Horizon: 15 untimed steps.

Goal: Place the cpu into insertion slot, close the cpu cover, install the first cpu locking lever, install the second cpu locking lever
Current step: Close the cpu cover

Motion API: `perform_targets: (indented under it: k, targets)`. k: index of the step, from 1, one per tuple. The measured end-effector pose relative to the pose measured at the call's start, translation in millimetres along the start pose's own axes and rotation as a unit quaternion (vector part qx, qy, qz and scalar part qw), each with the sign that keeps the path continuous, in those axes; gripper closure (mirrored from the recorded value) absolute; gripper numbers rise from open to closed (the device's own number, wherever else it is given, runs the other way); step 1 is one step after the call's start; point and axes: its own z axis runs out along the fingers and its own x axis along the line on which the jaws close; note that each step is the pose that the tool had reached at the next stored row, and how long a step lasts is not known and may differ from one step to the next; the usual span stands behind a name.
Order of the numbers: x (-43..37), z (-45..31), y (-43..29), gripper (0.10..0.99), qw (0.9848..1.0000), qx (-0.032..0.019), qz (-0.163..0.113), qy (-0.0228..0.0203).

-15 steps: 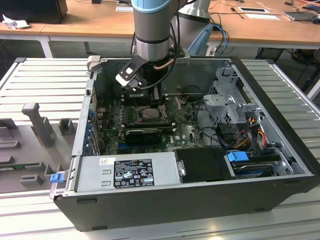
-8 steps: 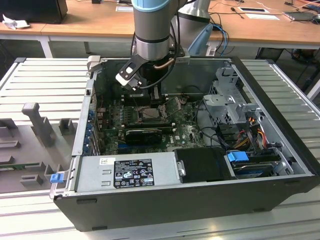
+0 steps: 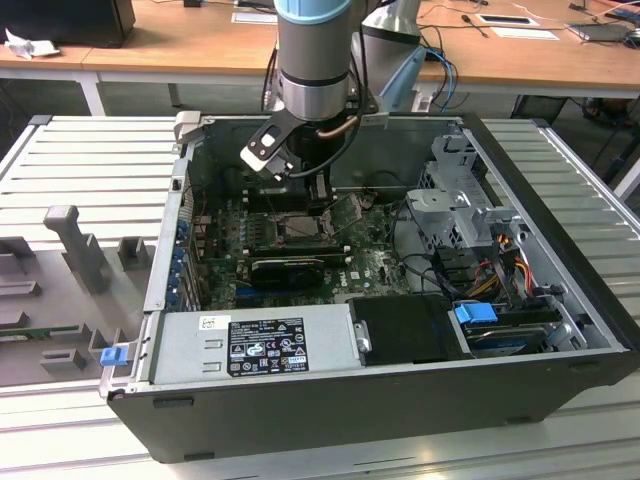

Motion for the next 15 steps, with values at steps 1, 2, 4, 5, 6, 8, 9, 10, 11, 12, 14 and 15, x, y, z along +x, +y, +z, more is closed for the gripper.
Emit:
perform_targets:
  k: [1, 2, 4, 5, 6, 8, 9, 10, 11, 12, 14, 15]
  targets:
    - [0.0, 0.1, 1.0, 0.98, 1.0, 0.0, 0.0, 0.0]
    - [-0.1, 0.2, 2.3, 0.98, 1.0, 0.0, 0.0, 0.0]
    - [-0.2, 0.3, 4.7, 0.98, 1.0, 0.0, 0.0, 0.0]
    - [-0.3, 0.4, 6.1, 0.98, 1.0, 0.0, 0.0, 0.0]
    - [-0.3, 0.6, 7.8, 0.98, 1.0, 0.0, 0.0, 0.0]
    - [-0.4, 0.7, 10.7, 0.98, 1.0, 0.0001, 0.0, -0.0001]
    - [-0.3, 0.4, 10.8, 0.98, 1.0, 0.0001, 0.0, -0.0008]
    - [-0.2, -0.6, 10.9, 0.98, 1.0, 0.0002, 0.0, -0.0015]
    - [0.1, -2.3, 11.0, 0.98, 1.0, 0.0002, 0.0, -0.0018]
    - [0.2, -3.2, 11.1, 0.98, 1.0, 0.0002, 0.0, -0.0021]
    - [0.3, -4.1, 11.4, 0.98, 1.0, 0.0001, 0.0, -0.0027]
    - [0.3, -4.4, 11.7, 0.98, 1.0, 0.0002, 0.0, -0.0029]
